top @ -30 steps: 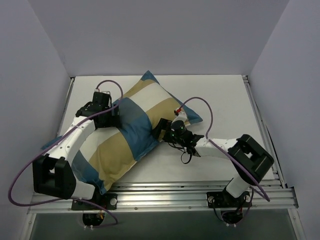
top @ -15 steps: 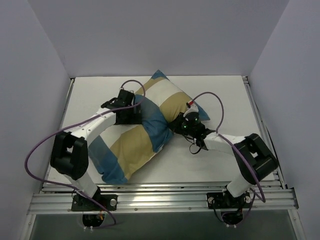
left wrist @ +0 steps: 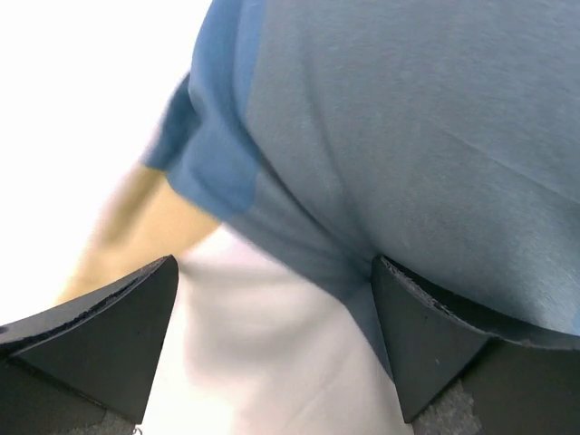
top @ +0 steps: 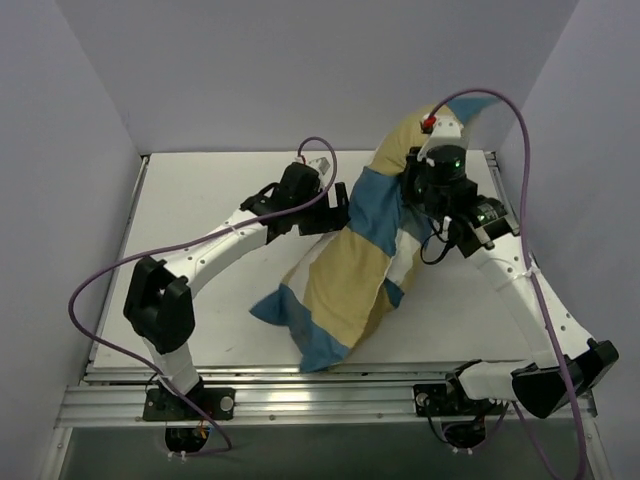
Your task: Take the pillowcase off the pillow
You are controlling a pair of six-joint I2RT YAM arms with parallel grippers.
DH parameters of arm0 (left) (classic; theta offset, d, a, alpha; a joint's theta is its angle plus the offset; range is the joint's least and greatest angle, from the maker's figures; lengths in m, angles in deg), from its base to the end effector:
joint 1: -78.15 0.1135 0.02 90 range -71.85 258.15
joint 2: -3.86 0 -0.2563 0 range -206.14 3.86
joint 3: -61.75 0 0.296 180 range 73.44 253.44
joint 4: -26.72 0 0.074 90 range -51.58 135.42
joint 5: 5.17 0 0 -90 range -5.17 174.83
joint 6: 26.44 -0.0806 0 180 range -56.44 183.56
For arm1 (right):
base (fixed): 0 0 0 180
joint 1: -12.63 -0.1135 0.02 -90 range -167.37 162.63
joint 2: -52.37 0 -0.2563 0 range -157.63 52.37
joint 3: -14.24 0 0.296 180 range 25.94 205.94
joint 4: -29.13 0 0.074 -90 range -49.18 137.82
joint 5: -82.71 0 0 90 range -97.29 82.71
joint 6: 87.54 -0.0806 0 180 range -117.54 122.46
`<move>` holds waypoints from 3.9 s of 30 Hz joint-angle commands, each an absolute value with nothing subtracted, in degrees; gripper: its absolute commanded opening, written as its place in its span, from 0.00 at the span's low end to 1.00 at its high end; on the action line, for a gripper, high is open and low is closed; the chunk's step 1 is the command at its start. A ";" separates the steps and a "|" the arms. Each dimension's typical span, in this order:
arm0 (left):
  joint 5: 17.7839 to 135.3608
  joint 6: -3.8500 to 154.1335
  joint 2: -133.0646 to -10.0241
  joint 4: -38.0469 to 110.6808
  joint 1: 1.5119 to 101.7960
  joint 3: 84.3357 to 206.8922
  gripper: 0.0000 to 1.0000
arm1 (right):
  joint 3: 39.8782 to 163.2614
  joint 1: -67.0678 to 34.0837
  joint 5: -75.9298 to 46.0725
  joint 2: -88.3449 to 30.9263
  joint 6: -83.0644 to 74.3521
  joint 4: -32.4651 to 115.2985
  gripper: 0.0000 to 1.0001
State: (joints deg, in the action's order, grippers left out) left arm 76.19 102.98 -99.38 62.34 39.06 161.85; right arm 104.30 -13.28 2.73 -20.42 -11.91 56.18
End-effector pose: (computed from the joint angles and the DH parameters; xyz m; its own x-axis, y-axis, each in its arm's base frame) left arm 0.3759 -0.3209 0.2506 -0.8290 -0.1354 -0.5427 0.2433 0.7864 -0.5678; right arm 0.3461 0.1525 0.4201 -0.2165 0.1665 -0.9620 -0.2295 0.9490 0.2159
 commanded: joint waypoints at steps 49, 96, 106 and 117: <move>79.73 106.55 -73.28 60.66 60.49 128.80 0.94 | 101.00 -19.09 -21.26 -36.92 -6.07 55.75 0.99; 78.50 105.66 -98.17 51.08 46.34 141.54 0.94 | 79.08 -5.64 -42.48 -26.15 -27.88 21.58 0.00; 73.68 111.63 -105.56 45.04 39.75 161.86 0.94 | 105.73 -13.81 -30.94 -22.42 -19.87 43.81 0.00; 74.28 124.36 -99.24 29.81 43.25 133.15 0.94 | 93.62 -17.69 -23.38 -36.38 -17.67 35.65 0.00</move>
